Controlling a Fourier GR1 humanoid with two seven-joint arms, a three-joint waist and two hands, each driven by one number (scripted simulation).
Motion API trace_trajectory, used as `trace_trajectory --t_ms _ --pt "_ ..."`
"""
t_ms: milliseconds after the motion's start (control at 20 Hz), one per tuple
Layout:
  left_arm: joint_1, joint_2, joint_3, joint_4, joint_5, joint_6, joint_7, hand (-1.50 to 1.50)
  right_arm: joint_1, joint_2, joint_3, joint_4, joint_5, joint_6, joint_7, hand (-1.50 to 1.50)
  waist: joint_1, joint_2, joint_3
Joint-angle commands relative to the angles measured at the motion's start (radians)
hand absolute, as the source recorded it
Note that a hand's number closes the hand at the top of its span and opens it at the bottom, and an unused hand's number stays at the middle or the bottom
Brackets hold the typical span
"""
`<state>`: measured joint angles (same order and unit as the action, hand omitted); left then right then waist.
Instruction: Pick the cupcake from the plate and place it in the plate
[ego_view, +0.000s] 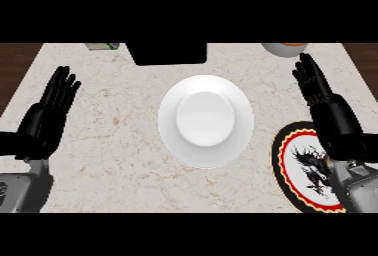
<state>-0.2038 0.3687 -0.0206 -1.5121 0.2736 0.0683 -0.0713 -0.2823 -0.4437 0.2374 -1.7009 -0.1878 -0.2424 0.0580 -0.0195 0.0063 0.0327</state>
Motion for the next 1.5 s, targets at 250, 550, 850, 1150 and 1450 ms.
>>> trace_trajectory --t_ms 250,550,850,1150,1450 --pt "0.129 0.019 -0.018 0.136 -0.108 0.007 -0.058 0.0 0.094 0.057 -0.097 0.203 -0.22 0.137 0.022 1.5 0.027 0.004 -0.032" --pt "0.141 -0.034 -0.064 0.122 -0.103 0.008 -0.011 0.0 0.284 0.126 -0.097 0.269 0.143 -0.209 -0.374 -1.5 0.01 -0.004 -0.031" --pt "0.182 -0.031 -0.043 0.139 -0.129 -0.017 -0.065 0.0 0.456 0.1 -0.134 0.204 0.199 -0.224 -0.535 -1.5 0.011 -0.008 -0.033" --pt "0.162 -0.047 -0.032 0.124 -0.144 -0.017 -0.031 0.0 0.583 0.017 -0.18 -0.007 0.268 -0.265 -0.352 -1.5 0.009 -0.009 -0.034" --pt "0.166 -0.055 -0.036 0.128 -0.146 -0.024 -0.042 0.0 0.648 -0.215 -0.19 -0.064 0.372 -0.143 -0.055 -1.5 0.011 -0.009 -0.036"
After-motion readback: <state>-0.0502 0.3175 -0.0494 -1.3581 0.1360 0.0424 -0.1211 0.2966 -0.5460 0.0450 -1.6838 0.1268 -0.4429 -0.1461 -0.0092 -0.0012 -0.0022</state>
